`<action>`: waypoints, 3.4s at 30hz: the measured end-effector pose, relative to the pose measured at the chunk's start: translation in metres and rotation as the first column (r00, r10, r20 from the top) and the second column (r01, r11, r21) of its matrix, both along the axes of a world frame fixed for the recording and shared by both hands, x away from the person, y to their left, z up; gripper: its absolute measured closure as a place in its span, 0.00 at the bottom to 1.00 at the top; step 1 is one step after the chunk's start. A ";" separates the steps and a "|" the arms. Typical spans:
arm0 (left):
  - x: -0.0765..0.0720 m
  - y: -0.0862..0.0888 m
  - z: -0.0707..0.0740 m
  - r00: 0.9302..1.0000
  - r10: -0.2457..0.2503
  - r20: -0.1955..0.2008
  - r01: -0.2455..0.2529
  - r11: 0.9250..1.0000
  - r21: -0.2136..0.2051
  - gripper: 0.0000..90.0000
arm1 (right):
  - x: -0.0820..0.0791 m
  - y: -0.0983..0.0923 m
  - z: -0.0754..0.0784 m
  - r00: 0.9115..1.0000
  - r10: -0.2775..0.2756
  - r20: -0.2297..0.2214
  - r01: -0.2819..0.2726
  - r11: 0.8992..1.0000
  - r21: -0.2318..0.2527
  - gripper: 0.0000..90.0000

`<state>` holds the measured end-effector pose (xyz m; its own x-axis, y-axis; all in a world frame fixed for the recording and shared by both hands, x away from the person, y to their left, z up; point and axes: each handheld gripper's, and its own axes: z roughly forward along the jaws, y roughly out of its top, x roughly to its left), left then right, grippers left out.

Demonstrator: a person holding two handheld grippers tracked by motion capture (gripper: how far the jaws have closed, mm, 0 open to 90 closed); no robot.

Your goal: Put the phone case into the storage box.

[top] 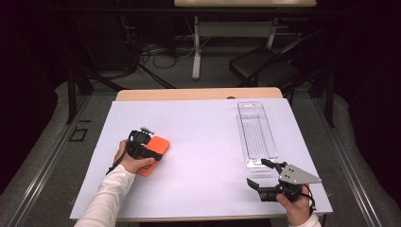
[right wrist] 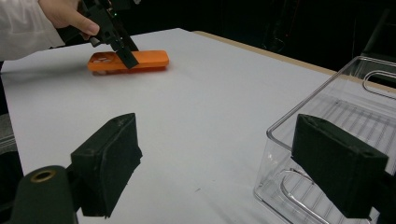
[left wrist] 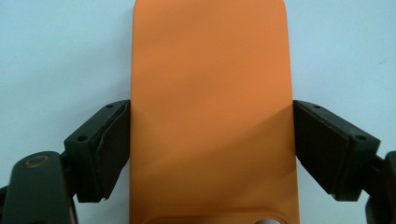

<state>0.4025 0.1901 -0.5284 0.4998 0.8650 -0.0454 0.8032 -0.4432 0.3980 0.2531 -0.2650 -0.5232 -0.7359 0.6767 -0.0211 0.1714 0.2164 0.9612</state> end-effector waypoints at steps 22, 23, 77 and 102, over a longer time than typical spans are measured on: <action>-0.031 -0.022 0.050 0.996 -0.077 0.049 0.078 0.997 -0.023 0.18 | -0.001 0.000 0.000 1.000 0.000 0.006 0.000 1.000 -0.002 0.16; -0.032 -0.022 0.051 0.995 -0.080 0.054 0.081 0.997 -0.021 0.18 | -0.001 0.000 0.000 1.000 0.000 0.007 0.000 1.000 -0.003 0.16; -0.066 -0.112 0.088 0.936 -0.352 0.029 0.352 0.936 -0.021 0.18 | -0.001 0.022 0.004 0.999 0.026 -0.022 -0.027 0.998 -0.061 0.16; -0.071 -0.124 0.092 0.919 -0.395 0.015 0.395 0.918 -0.022 0.18 | 0.005 0.050 0.018 0.992 0.110 -0.053 -0.118 0.977 -0.178 0.28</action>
